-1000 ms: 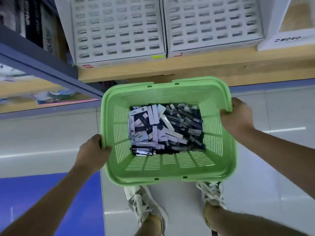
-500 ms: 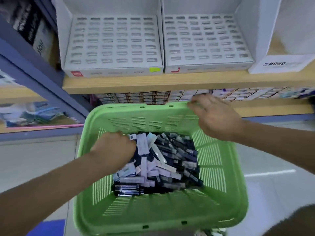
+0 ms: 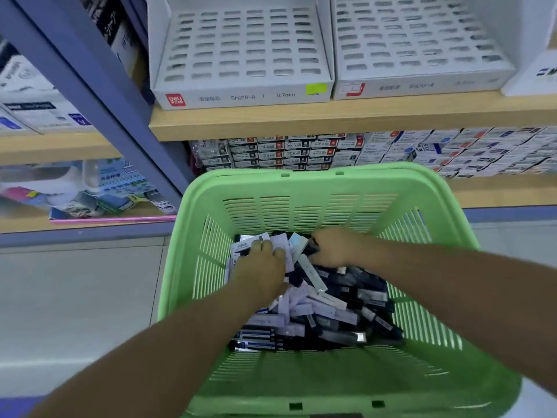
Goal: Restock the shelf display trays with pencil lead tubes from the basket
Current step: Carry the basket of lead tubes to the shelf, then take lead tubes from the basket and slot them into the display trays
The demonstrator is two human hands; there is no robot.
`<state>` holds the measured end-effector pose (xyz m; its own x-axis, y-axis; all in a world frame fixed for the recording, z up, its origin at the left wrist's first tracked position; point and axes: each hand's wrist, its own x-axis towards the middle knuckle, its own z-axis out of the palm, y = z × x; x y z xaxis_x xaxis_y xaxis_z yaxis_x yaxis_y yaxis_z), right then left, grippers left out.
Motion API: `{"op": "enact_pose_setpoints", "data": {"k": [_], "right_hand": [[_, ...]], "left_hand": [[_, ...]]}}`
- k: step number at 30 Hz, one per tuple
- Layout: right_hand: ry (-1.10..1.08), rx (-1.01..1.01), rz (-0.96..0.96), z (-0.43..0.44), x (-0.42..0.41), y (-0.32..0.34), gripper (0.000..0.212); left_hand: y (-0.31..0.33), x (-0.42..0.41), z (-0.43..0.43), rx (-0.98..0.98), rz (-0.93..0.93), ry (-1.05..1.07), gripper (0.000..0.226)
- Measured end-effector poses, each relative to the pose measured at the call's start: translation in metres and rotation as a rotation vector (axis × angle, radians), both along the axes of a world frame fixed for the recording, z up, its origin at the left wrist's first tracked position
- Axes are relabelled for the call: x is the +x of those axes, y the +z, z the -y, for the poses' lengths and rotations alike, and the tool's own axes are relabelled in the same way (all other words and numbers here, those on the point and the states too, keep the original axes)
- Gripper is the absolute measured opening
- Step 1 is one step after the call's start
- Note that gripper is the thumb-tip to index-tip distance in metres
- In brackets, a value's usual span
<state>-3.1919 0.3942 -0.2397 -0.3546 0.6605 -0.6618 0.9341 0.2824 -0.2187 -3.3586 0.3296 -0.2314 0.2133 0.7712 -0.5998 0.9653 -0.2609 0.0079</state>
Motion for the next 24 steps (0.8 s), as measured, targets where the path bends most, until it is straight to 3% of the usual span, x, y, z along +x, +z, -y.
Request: {"op": "enact_pose_setpoints", "data": {"k": [4, 8, 13, 19, 24], "right_hand": [[-0.17, 0.066, 0.011, 0.027, -0.002, -0.026, 0.089], [-0.274, 0.014, -0.136, 0.035, 0.003, -0.03, 0.103], [-0.493, -0.3, -0.213, 0.029, 0.021, -0.02, 0.106], [-0.737, -0.49, -0.32, 0.02, 0.031, -0.019, 0.094], [-0.831, -0.49, -0.338, 0.018, 0.036, -0.006, 0.08]], "left_hand": [[-0.016, -0.006, 0.01, 0.082, 0.029, 0.153, 0.076], [-0.019, -0.006, 0.009, 0.064, 0.024, 0.18, 0.077], [-0.024, -0.005, 0.008, -0.052, 0.124, 0.221, 0.072], [-0.022, 0.003, 0.009, -0.228, 0.222, 0.035, 0.067], [-0.012, -0.001, -0.002, -0.087, 0.291, -0.118, 0.017]]}}
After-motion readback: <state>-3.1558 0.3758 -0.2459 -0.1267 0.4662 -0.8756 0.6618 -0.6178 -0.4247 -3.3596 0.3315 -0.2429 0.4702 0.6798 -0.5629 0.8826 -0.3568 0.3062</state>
